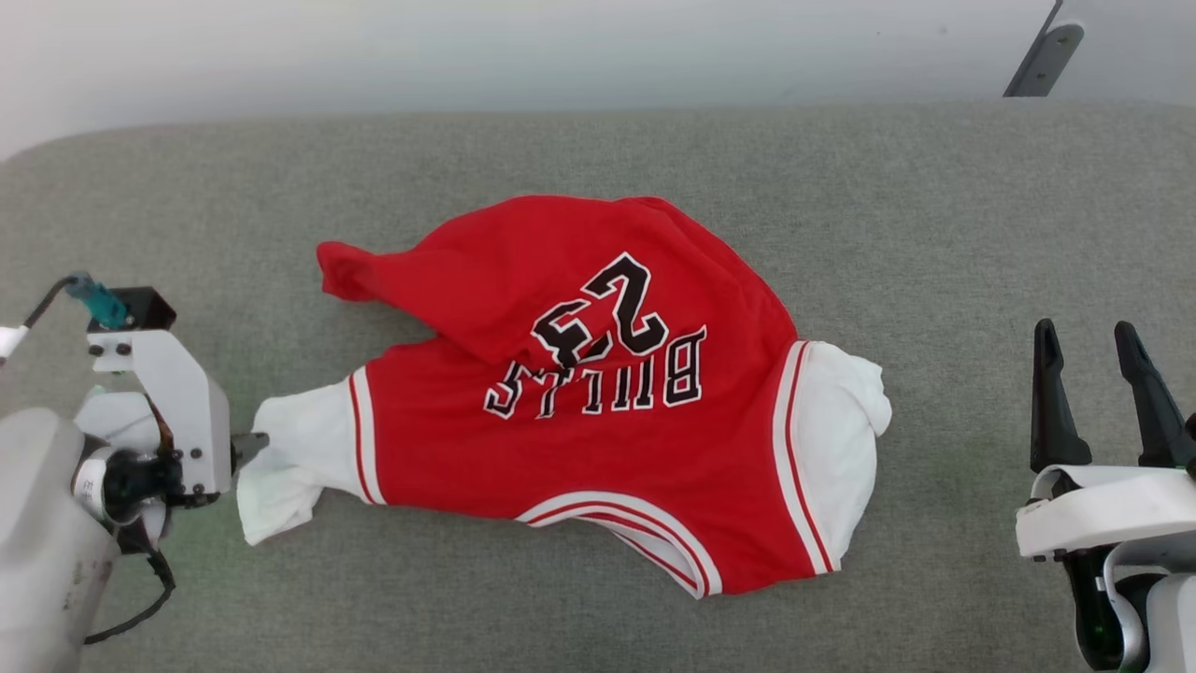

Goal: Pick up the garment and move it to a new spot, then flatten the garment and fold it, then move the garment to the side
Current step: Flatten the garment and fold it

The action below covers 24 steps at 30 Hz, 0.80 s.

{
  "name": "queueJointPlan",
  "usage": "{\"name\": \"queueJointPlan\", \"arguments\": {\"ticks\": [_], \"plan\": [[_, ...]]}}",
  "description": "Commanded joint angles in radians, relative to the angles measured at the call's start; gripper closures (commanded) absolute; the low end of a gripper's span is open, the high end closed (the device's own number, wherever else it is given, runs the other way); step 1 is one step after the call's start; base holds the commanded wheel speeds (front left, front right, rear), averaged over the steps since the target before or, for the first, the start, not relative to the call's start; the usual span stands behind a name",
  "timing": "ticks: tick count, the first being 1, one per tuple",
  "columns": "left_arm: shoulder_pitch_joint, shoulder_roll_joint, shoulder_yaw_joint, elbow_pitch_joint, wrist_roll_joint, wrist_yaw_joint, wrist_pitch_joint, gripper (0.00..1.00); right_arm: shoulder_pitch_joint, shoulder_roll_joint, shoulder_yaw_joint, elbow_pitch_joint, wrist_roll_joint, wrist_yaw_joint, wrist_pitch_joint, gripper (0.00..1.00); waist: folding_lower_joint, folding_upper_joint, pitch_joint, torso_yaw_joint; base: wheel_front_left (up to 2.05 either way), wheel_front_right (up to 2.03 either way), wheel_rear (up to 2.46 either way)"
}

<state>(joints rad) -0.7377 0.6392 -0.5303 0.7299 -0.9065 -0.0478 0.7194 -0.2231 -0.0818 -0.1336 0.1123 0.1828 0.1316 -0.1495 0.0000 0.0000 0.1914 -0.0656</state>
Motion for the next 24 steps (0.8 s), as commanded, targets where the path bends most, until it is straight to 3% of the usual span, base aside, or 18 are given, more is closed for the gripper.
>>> {"name": "queueJointPlan", "arguments": {"ticks": [1, 8, 22, 24], "plan": [[0.008, 0.004, -0.002, -0.004, -0.005, 0.007, 0.009, 0.00, 0.008, 0.002, -0.002, 0.000, 0.000, -0.002, -0.002, 0.00, 0.0000, 0.0000, -0.004, 0.003, 0.00, 0.00, 0.00], [0.062, 0.005, -0.006, -0.062, -0.043, 0.052, 0.101, 0.00, 0.019, 0.002, -0.001, -0.003, 0.005, -0.002, 0.002, 0.00, 0.0000, 0.0000, -0.013, 0.006, 0.00, 0.00, 0.00], [0.170, -0.018, -0.011, -0.044, -0.082, 0.092, 0.125, 0.02, 0.025, 0.001, -0.005, -0.023, 0.007, -0.002, 0.011, 0.00, 0.0000, 0.0000, 0.003, -0.015, 0.00, 0.00, 0.00], [0.174, -0.028, -0.003, -0.034, -0.100, 0.090, 0.128, 1.00, 0.024, 0.001, -0.005, -0.025, 0.008, -0.002, 0.015, 0.00, 0.0000, 0.0000, 0.006, -0.016, 0.00, 0.00, 0.00]]}}
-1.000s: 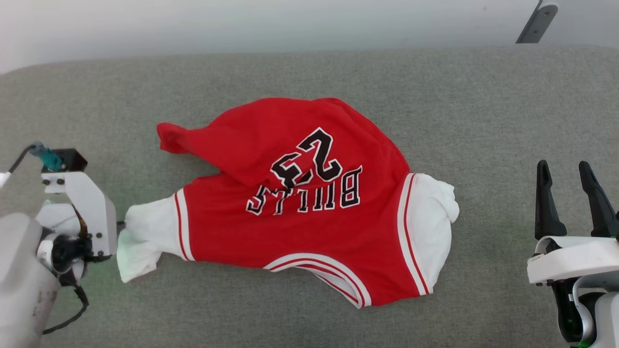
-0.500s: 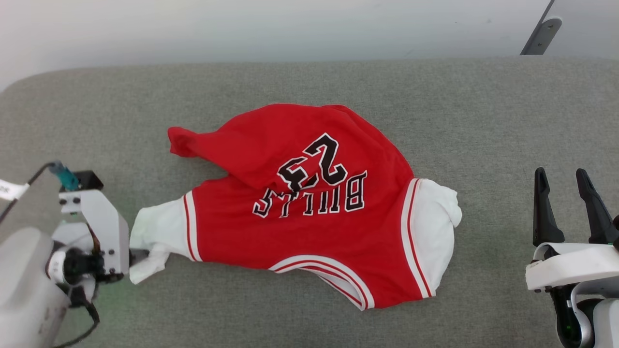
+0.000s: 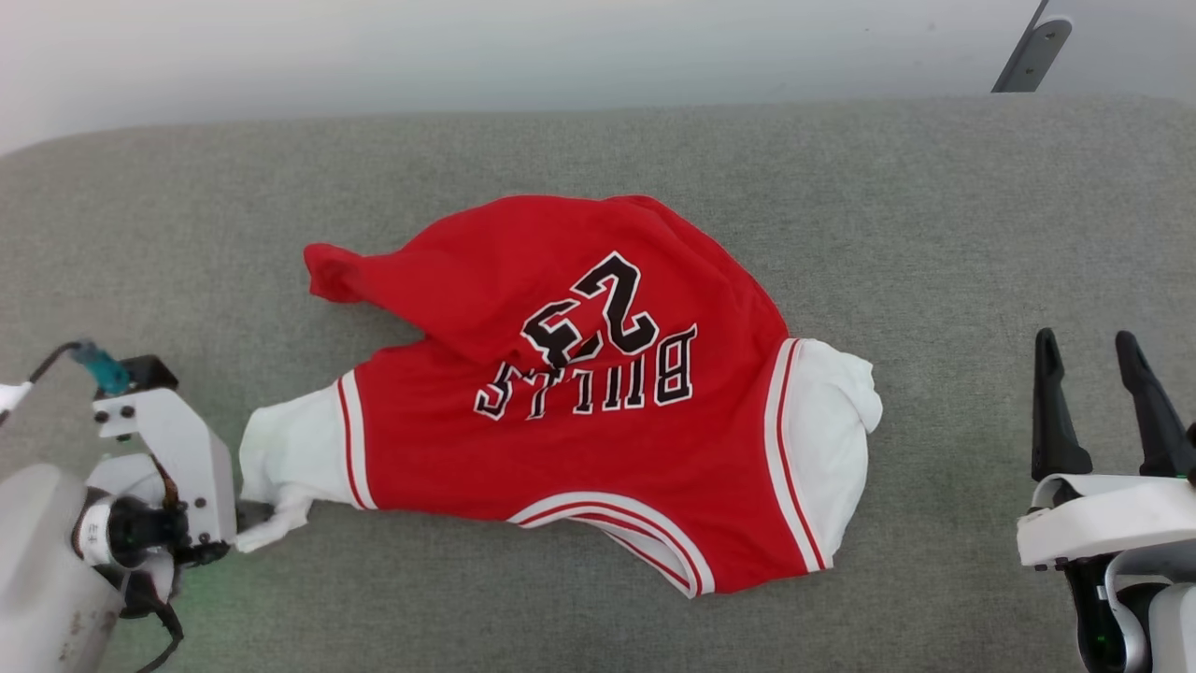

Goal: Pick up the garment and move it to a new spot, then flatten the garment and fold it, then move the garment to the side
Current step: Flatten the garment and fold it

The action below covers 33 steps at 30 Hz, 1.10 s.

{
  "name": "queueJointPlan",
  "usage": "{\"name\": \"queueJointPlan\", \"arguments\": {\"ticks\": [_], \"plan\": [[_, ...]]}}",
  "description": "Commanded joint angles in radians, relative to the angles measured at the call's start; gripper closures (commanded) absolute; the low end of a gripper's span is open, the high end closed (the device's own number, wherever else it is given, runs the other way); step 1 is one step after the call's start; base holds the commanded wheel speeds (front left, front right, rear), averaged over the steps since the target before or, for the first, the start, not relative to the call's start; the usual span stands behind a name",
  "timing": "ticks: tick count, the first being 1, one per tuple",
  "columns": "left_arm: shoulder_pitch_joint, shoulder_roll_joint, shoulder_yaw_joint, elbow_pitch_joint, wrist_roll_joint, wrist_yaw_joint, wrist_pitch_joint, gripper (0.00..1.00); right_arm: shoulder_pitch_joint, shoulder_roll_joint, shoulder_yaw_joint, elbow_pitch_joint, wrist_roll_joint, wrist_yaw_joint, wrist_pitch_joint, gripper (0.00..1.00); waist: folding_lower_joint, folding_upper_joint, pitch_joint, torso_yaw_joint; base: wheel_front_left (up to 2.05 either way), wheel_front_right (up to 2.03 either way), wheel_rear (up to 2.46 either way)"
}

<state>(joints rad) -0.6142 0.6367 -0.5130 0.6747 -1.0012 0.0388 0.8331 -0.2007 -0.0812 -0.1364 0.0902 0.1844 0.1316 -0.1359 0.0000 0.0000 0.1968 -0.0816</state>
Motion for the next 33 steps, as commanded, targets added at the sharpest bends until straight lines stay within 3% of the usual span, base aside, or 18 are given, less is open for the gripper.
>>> {"name": "queueJointPlan", "arguments": {"ticks": [1, 7, 15, 27, 29, 33], "plan": [[0.051, -0.031, -0.022, 0.024, -0.008, 0.002, 0.022, 1.00, 0.003, 0.000, 0.004, -0.003, 0.012, -0.002, 0.005, 0.00, 0.0000, 0.0000, 0.002, 0.000, 0.00, 0.00, 0.00], [0.023, -0.038, -0.020, 0.021, -0.005, -0.024, -0.011, 1.00, 0.031, -0.022, 0.085, 0.008, 0.070, -0.002, 0.100, 0.00, 0.0000, 0.0000, 0.018, 0.012, 0.00, 0.00, 0.00], [-0.015, -0.048, -0.018, 0.029, 0.007, -0.047, -0.058, 1.00, 0.064, -0.072, 0.225, 0.029, 0.184, -0.002, 0.332, 0.00, 0.0000, 0.0000, 0.041, 0.037, 0.00, 0.00, 0.00], [-0.061, -0.072, -0.030, 0.042, 0.019, -0.078, -0.088, 1.00, 0.039, -0.102, 0.286, 0.097, 0.260, -0.002, 0.618, 0.00, 0.0000, 0.0000, 0.061, 0.069, 0.00, 0.00, 0.00], [-0.067, -0.076, -0.032, 0.045, 0.021, -0.081, -0.090, 1.00, 0.028, -0.105, 0.290, 0.120, 0.261, -0.002, 0.655, 0.97, 0.0000, 0.0000, 0.063, 0.074, 0.00, 0.00, 0.00], [-0.081, -0.076, -0.031, 0.049, 0.021, -0.088, -0.102, 1.00, 0.000, -0.101, 0.278, 0.110, 0.255, -0.001, 0.688, 1.00, 0.0000, 0.0000, 0.062, 0.082, 0.00, 0.00, 0.00]]}}
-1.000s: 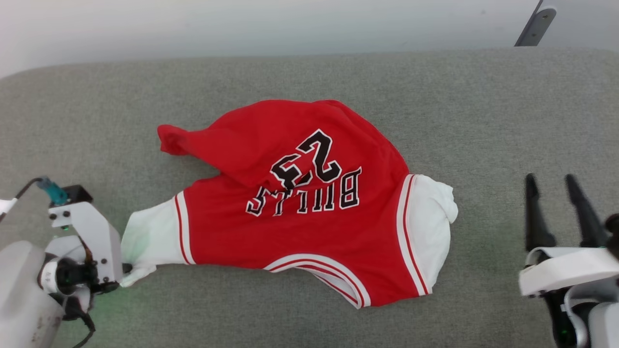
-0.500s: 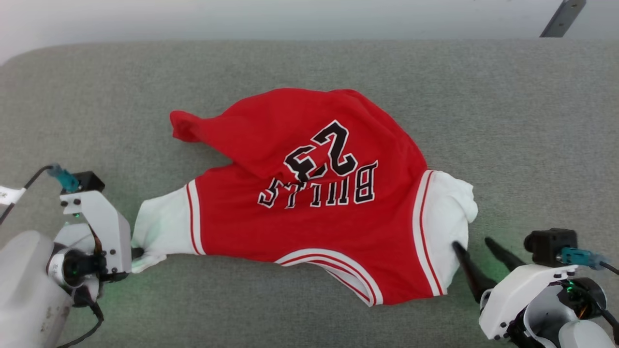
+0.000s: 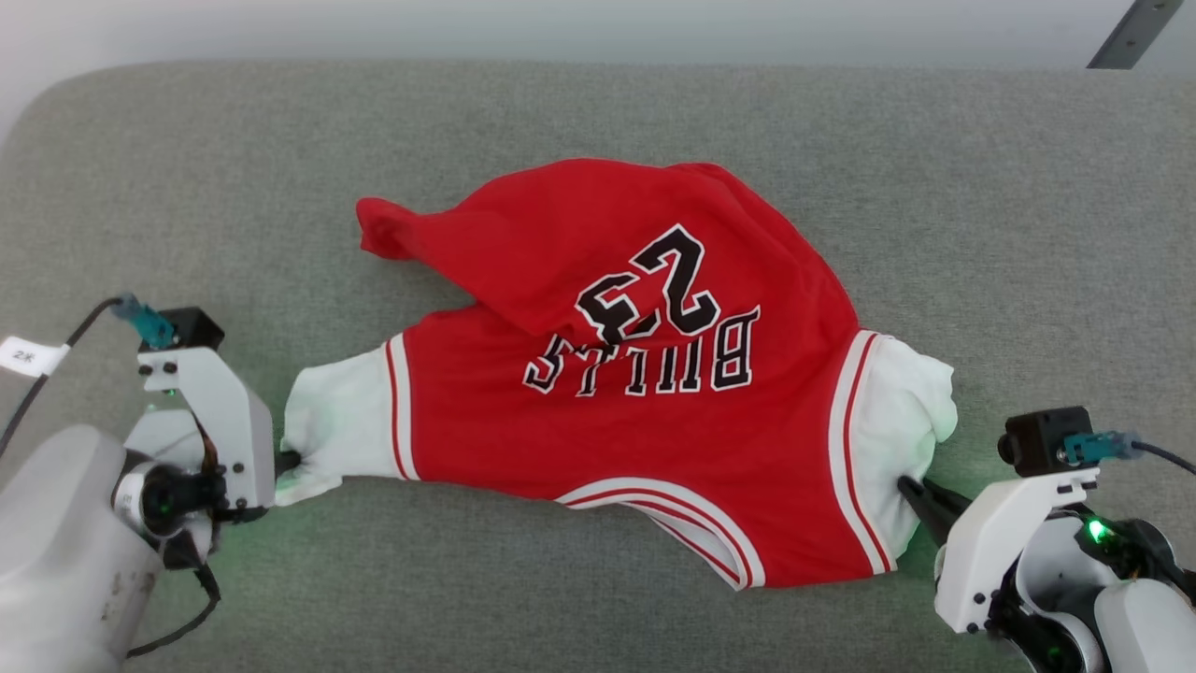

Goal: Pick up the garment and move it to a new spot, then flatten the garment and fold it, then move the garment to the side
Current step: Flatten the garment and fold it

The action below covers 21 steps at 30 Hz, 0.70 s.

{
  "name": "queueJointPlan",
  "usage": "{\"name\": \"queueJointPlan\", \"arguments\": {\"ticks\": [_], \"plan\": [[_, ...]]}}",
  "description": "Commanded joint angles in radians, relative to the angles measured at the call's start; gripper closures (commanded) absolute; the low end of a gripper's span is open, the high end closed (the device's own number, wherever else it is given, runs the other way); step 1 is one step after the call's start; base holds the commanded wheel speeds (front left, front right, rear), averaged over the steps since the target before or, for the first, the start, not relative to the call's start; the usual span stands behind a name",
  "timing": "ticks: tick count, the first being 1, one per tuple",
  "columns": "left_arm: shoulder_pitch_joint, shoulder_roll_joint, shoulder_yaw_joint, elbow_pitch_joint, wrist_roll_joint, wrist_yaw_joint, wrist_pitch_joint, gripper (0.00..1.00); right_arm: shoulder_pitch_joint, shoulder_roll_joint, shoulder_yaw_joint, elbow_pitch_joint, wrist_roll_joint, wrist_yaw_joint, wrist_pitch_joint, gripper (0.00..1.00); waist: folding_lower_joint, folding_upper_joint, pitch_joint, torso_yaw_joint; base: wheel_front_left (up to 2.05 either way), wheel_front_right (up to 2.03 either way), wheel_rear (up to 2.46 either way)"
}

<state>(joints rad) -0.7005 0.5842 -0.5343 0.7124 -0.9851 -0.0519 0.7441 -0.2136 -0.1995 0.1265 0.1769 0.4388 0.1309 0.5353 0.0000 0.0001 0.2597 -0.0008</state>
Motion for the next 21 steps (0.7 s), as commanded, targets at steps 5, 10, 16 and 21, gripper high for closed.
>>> {"name": "queueJointPlan", "arguments": {"ticks": [5, 10, 16, 21], "plan": [[-0.040, -0.005, 0.001, -0.023, 0.015, -0.002, -0.023, 1.00, -0.052, 0.013, -0.045, -0.042, 0.028, -0.001, 0.035, 1.00, 0.0000, -0.0001, -0.023, 0.010, 0.00, 0.00, 0.00], [-0.114, 0.009, 0.020, -0.096, 0.013, 0.007, -0.021, 1.00, -0.142, 0.005, -0.084, -0.113, 0.094, -0.001, 0.072, 1.00, 0.0000, -0.0001, -0.066, 0.015, 0.00, 0.00, 0.00], [-0.235, 0.022, 0.034, -0.188, 0.037, 0.030, -0.008, 1.00, -0.313, 0.002, -0.110, -0.143, 0.145, -0.001, 0.098, 1.00, 0.0000, -0.0001, -0.120, 0.021, 0.00, 0.00, 0.00], [-0.350, 0.017, 0.044, -0.223, 0.068, 0.038, -0.028, 1.00, -0.483, 0.001, -0.110, -0.110, 0.150, -0.001, 0.066, 1.00, 0.0000, -0.0001, -0.149, 0.022, 0.00, 0.00, 0.00]]}}
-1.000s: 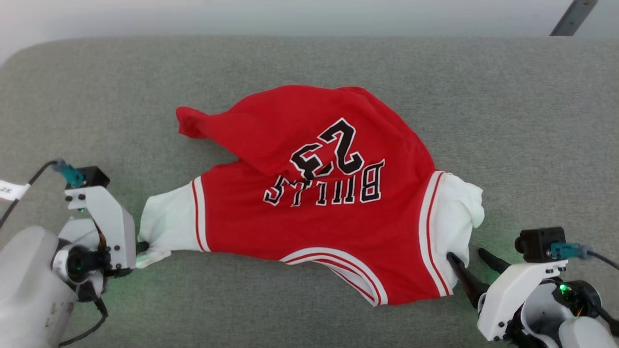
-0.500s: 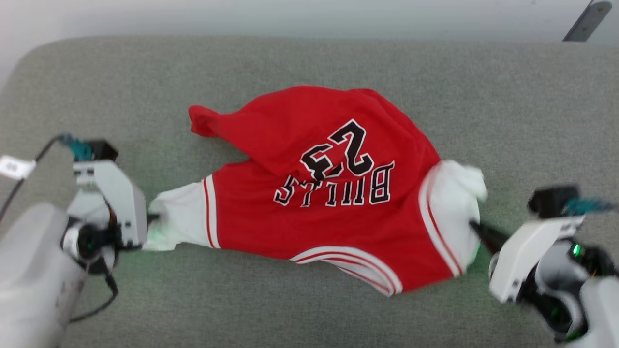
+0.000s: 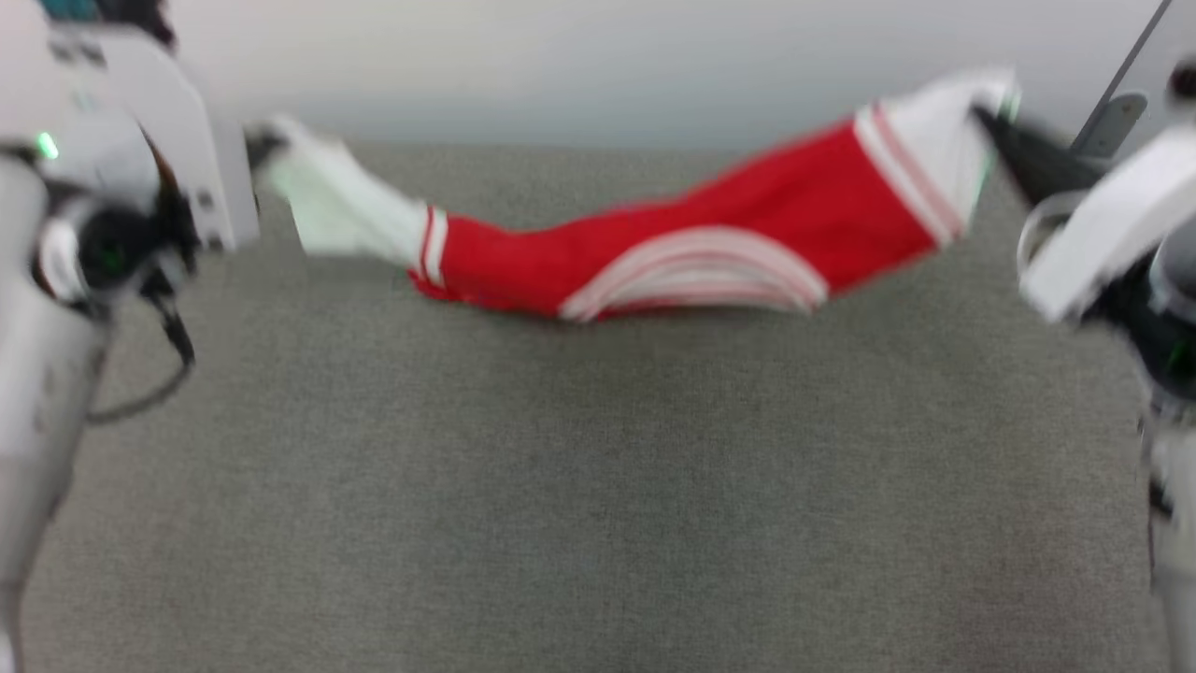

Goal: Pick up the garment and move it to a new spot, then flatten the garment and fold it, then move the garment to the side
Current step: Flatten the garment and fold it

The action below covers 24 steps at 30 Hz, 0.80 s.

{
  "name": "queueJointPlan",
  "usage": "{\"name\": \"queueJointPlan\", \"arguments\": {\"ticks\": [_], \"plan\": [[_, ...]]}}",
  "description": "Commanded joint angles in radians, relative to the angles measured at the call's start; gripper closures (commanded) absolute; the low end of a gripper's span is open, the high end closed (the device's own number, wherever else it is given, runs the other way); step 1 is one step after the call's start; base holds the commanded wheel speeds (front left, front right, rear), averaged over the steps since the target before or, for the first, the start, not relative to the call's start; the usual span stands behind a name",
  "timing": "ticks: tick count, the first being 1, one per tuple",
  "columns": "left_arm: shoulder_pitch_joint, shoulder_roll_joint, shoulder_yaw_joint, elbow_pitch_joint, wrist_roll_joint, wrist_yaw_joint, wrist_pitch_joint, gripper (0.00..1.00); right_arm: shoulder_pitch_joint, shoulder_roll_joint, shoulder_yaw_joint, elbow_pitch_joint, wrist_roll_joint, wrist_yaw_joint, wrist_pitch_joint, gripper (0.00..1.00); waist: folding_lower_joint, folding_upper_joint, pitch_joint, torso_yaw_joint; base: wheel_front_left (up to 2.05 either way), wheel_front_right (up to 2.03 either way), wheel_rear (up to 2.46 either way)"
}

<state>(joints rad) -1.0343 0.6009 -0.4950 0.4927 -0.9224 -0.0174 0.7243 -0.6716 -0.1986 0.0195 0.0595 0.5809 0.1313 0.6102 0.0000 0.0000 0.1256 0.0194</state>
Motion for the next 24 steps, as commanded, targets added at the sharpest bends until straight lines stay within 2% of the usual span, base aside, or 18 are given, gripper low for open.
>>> {"name": "queueJointPlan", "arguments": {"ticks": [1, 5, 15, 24], "plan": [[-0.044, -0.003, 0.010, -0.006, 0.014, 0.003, -0.021, 1.00, -0.060, 0.004, -0.006, 0.023, 0.011, -0.001, -0.023, 1.00, 0.0000, 0.0000, -0.017, 0.002, 0.00, 0.00, 0.00], [-0.142, -0.017, 0.022, 0.012, 0.044, 0.007, -0.069, 1.00, -0.192, 0.003, 0.000, 0.094, -0.005, -0.001, -0.090, 1.00, 0.0000, 0.0000, -0.024, 0.002, 0.00, 0.00, 0.00], [-0.325, -0.030, 0.019, 0.093, 0.122, -0.022, -0.184, 1.00, -0.417, -0.018, 0.039, 0.251, -0.027, -0.001, -0.232, 1.00, 0.0000, 0.0000, -0.012, 0.000, 0.00, 0.00, 0.00], [-0.445, -0.057, 0.006, 0.191, 0.173, -0.053, -0.302, 1.00, -0.565, -0.045, 0.075, 0.401, -0.060, -0.001, -0.400, 1.00, 0.0000, 0.0000, 0.079, 0.000, 0.00, 0.00, 0.00]]}}
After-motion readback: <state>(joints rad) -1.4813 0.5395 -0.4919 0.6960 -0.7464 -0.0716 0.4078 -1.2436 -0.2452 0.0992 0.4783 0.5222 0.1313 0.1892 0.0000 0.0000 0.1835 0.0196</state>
